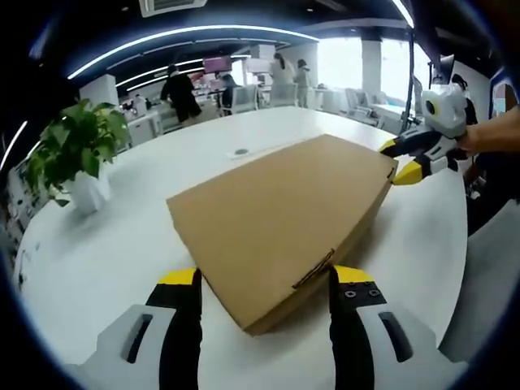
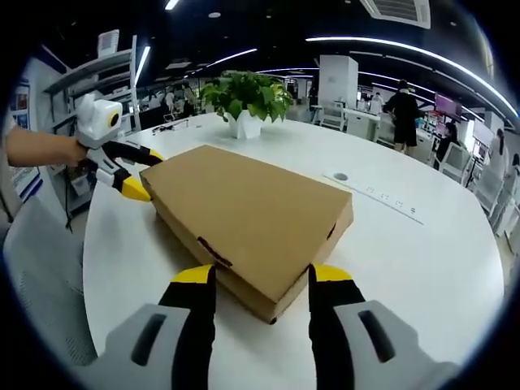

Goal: Operate the shoe box by opening the lid, removing the specified soft item, and placing it in the target area until the item is outside and the box remains undamaged.

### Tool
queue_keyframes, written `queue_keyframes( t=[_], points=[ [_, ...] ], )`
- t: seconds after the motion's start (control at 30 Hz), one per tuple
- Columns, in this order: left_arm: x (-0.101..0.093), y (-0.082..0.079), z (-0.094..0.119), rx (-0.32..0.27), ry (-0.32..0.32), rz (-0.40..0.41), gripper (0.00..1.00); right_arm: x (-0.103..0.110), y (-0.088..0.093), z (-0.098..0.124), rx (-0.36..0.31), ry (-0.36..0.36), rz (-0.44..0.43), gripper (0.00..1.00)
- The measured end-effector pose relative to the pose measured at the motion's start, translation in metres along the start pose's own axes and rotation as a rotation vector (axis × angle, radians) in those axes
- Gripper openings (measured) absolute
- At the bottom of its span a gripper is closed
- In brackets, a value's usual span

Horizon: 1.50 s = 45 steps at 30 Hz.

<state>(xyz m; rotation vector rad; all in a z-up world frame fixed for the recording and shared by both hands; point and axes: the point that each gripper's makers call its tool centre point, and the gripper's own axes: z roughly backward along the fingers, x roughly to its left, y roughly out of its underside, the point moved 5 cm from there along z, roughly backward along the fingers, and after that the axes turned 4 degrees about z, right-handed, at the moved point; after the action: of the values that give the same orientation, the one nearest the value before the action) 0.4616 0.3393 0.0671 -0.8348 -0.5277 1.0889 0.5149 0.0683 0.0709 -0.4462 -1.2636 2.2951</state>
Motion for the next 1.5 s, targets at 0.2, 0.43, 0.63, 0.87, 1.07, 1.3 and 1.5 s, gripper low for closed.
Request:
queue_keyframes(
  t=[0.2, 0.43, 0.63, 0.87, 1.07, 1.3, 1.5],
  points=[
    [0.006, 0.001, 0.002, 0.013, 0.017, -0.013, 0.63, 0.006, -0.001, 0.0, -0.003, -0.004, -0.013, 0.4],
    [0.013, 0.002, 0.005, 0.023, 0.037, -0.027, 0.63, 0.015, -0.001, 0.0, -0.002, -0.012, -0.013, 0.38],
    [0.017, 0.004, 0.009, 0.031, 0.054, -0.039, 0.63, 0.022, -0.001, 0.002, -0.002, -0.019, -0.012, 0.37],
    [0.021, 0.007, 0.013, 0.04, 0.064, -0.046, 0.63, 0.03, -0.001, 0.002, -0.003, -0.028, -0.011, 0.36],
    [0.019, 0.01, 0.021, 0.047, 0.069, -0.05, 0.63, 0.037, -0.002, 0.003, -0.004, -0.037, -0.01, 0.35],
    [0.018, 0.015, 0.031, 0.053, 0.069, -0.051, 0.63, 0.048, -0.001, 0.004, -0.002, -0.051, -0.005, 0.35],
    [0.017, 0.021, 0.041, 0.062, 0.069, -0.053, 0.62, 0.058, 0.0, 0.007, -0.005, -0.067, 0.002, 0.34]
  ],
)
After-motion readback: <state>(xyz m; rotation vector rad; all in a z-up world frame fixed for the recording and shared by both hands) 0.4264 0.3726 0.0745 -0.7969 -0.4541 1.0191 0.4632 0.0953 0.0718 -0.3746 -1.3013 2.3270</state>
